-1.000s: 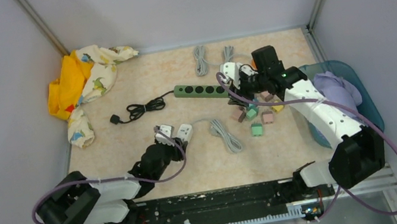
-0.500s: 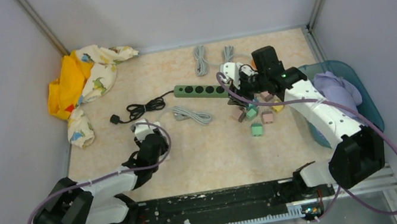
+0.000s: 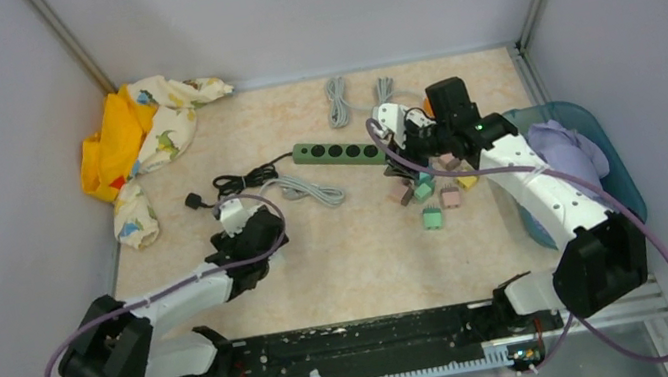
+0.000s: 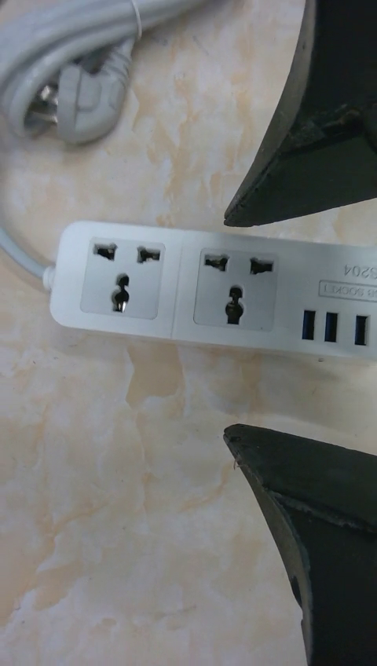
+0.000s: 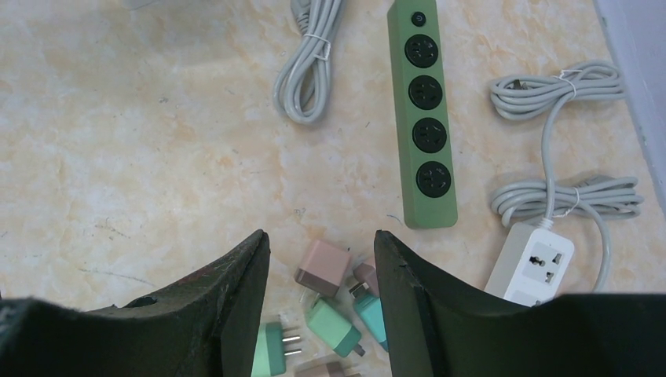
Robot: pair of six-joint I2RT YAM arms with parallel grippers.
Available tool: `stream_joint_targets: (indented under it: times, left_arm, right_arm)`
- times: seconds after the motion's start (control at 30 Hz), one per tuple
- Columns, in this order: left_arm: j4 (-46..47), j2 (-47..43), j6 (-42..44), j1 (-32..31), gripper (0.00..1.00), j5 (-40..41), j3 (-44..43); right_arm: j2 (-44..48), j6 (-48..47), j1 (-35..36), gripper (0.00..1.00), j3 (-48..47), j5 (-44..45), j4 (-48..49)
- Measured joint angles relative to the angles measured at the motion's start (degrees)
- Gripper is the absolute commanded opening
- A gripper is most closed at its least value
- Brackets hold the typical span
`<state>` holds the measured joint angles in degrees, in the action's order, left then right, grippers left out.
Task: Pull the plug off the socket
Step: Move the socket to the center of the board.
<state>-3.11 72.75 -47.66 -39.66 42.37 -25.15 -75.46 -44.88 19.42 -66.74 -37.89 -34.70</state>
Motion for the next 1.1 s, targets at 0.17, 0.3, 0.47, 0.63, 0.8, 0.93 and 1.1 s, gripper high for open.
stream_joint_targets:
  times: [0.17,0.3,0.47,0.63,0.8,0.93,1.1]
  left_arm:
    - [-1.7,-9.2,2.5,0.0,1.0,-2.4,-0.4]
    - [-1.1,-17.6,7.7,0.0,1.0,-6.9,-0.5]
    - [0.8,-24.4,13.7,0.1,1.0,-11.9,-0.6]
    - [0.0,-26.2,20.4,0.1,1.0,-19.9,-4.6]
    - [-2.3,-28.7,27.9,0.1,1.0,-30.4,-12.5]
    - [-4.0,-30.6,31.3,0.1,1.0,-36.5,-19.2]
    - [-5.6,-30.3,31.8,0.1,1.0,-42.2,-27.0]
  right_arm:
    - [0.1,0.7,-1.0,0.52,0.0,-1.4,0.0]
    - [0.9,1.5,-2.0,0.52,0.0,-2.7,0.2]
    - [2.3,2.1,-3.1,0.52,0.0,-4.3,0.9]
    - [2.8,3.1,-4.3,0.55,0.0,-5.6,0.9]
    - [4.5,5.6,-5.7,0.82,0.0,-7.0,2.0]
    - [5.7,8.2,-6.2,0.99,-1.8,-7.4,1.6]
    - [6.0,16.0,-8.5,0.99,-7.7,-9.7,1.3]
